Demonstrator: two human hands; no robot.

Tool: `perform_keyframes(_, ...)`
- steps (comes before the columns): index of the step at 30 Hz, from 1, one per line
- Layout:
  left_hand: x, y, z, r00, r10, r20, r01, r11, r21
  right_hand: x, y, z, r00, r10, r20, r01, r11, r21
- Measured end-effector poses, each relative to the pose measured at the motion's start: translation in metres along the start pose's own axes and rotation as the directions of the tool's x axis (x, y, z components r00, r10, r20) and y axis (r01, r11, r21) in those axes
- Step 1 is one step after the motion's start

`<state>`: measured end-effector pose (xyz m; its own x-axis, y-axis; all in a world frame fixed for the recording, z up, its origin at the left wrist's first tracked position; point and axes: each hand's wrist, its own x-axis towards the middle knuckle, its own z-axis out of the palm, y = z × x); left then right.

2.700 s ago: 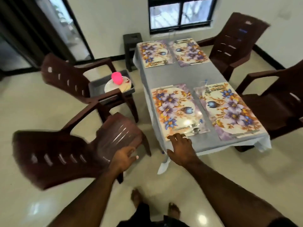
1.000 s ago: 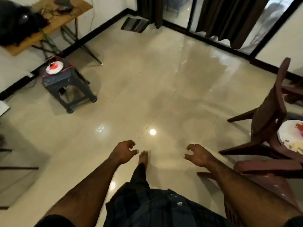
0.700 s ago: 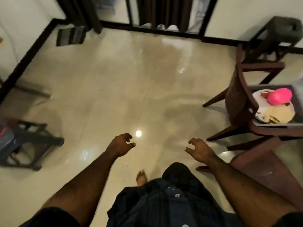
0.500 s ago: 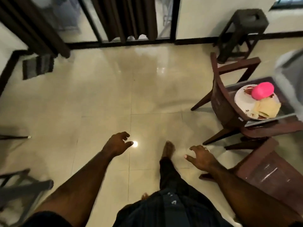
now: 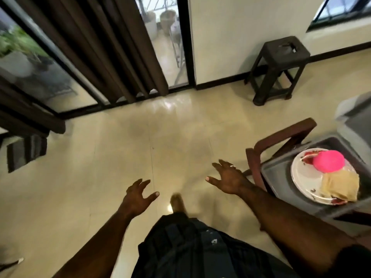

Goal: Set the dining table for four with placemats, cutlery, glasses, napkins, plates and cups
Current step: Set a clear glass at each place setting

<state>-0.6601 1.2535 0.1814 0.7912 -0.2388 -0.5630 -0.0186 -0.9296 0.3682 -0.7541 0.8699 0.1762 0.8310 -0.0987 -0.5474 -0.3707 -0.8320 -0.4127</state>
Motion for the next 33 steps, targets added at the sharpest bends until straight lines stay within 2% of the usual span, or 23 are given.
perform_keyframes(3, 0.091, 0.04, -0.032, 0.999, 0.04, 0.024, -0.041, 0.999, 0.022, 0.079, -0.011, -0.053, 0.998, -0.028, -0.059, 0.027, 0.999, -0.021)
perform_keyframes(6, 0.187, 0.09, -0.067, 0.993, 0.108, 0.049, -0.112, 0.992, 0.067, 0.151, -0.008, -0.095, 0.997, 0.014, -0.075, -0.015, 1.0, -0.009)
perform_keyframes(12, 0.359, 0.23, -0.145, 0.924, 0.301, 0.236, -0.36, 0.891, 0.275, 0.246, 0.054, -0.184, 0.963, 0.262, -0.058, -0.257, 0.963, 0.076)
perform_keyframes(17, 0.462, 0.358, -0.184, 0.836, 0.408, 0.367, -0.538, 0.741, 0.403, 0.261, 0.127, -0.227, 0.847, 0.517, -0.124, -0.466, 0.834, 0.297)
perform_keyframes(22, 0.546, 0.479, -0.17, 0.778, 0.409, 0.476, -0.615, 0.647, 0.451, 0.281, 0.2, -0.242, 0.723, 0.69, -0.021, -0.599, 0.642, 0.478)
perform_keyframes(26, 0.585, 0.596, -0.143, 0.738, 0.437, 0.513, -0.663, 0.609, 0.435, 0.307, 0.264, -0.289, 0.695, 0.718, 0.037, -0.609, 0.561, 0.561)
perform_keyframes(30, 0.609, 0.718, -0.111, 0.655, 0.498, 0.568, -0.751, 0.516, 0.413, 0.31, 0.326, -0.364, 0.664, 0.747, -0.028, -0.601, 0.555, 0.575)
perform_keyframes(33, 0.617, 0.806, -0.081, 0.574, 0.542, 0.613, -0.816, 0.443, 0.372, 0.293, 0.378, -0.421, 0.591, 0.798, -0.114, -0.607, 0.534, 0.589)
